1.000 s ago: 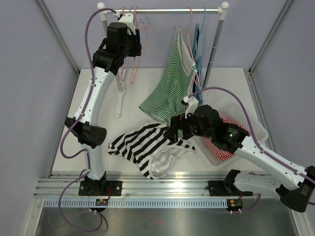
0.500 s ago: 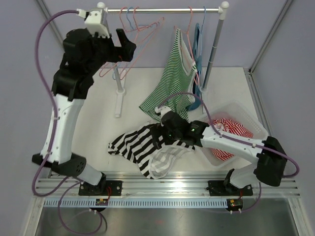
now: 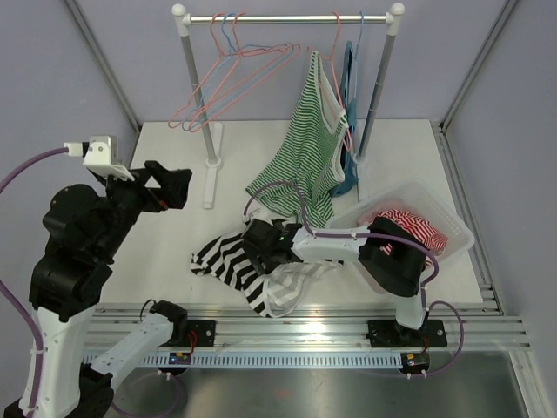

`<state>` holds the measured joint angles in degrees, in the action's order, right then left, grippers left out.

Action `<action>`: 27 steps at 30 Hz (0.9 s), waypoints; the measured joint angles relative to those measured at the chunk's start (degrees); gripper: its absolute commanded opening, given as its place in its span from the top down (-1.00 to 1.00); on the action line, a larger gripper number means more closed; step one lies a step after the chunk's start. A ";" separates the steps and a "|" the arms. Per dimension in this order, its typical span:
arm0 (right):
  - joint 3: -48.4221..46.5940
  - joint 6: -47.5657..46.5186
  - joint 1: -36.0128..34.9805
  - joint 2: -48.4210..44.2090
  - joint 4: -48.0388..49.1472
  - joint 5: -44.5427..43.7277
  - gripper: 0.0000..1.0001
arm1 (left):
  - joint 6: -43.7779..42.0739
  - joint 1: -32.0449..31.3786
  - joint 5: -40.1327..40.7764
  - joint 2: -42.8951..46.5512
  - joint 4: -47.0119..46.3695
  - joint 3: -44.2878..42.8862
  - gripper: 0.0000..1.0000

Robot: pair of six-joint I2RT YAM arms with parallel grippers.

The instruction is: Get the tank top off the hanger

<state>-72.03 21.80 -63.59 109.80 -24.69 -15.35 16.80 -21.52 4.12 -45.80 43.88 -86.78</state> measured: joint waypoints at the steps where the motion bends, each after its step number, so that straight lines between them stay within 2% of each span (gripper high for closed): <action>1: -0.13 0.70 0.00 0.87 0.31 0.44 -0.53 | -0.17 0.00 0.85 1.27 0.90 1.66 -0.98; 2: -0.57 0.66 0.00 0.98 0.74 0.39 -0.05 | -0.50 0.00 1.51 2.40 1.57 3.48 -0.98; 4: -0.70 0.35 -0.02 1.14 1.09 1.14 0.43 | -1.60 0.00 2.58 5.09 2.19 7.85 -0.98; 5: -0.70 0.31 -0.04 1.27 1.16 1.46 0.85 | -2.19 -0.02 2.95 6.51 2.38 10.40 -0.98; 6: -0.70 -0.04 -0.09 1.33 1.20 1.66 1.00 | -2.84 0.00 3.39 8.17 2.08 13.31 -0.98; 11: -0.52 -0.07 -0.24 -0.72 0.72 3.50 1.00 | -4.74 0.04 6.40 16.13 -1.81 28.85 -0.98; 13: -0.02 -0.15 -0.35 -4.39 -0.31 4.07 1.00 | -5.03 0.55 7.69 17.20 -2.19 32.24 -0.98; 18: -1.14 -0.15 -0.66 -19.91 -4.48 1.81 1.00 | -5.25 1.60 10.73 17.51 -3.67 33.42 -0.98; 27: -12.70 0.55 -0.90 -39.91 -17.40 -11.19 1.00 | -5.40 2.49 11.39 18.93 -6.19 33.97 -0.98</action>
<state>-84.73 22.35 -64.49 69.89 -42.09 -26.55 11.40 -19.03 15.51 -26.87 37.69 -52.82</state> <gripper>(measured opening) 0.022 0.987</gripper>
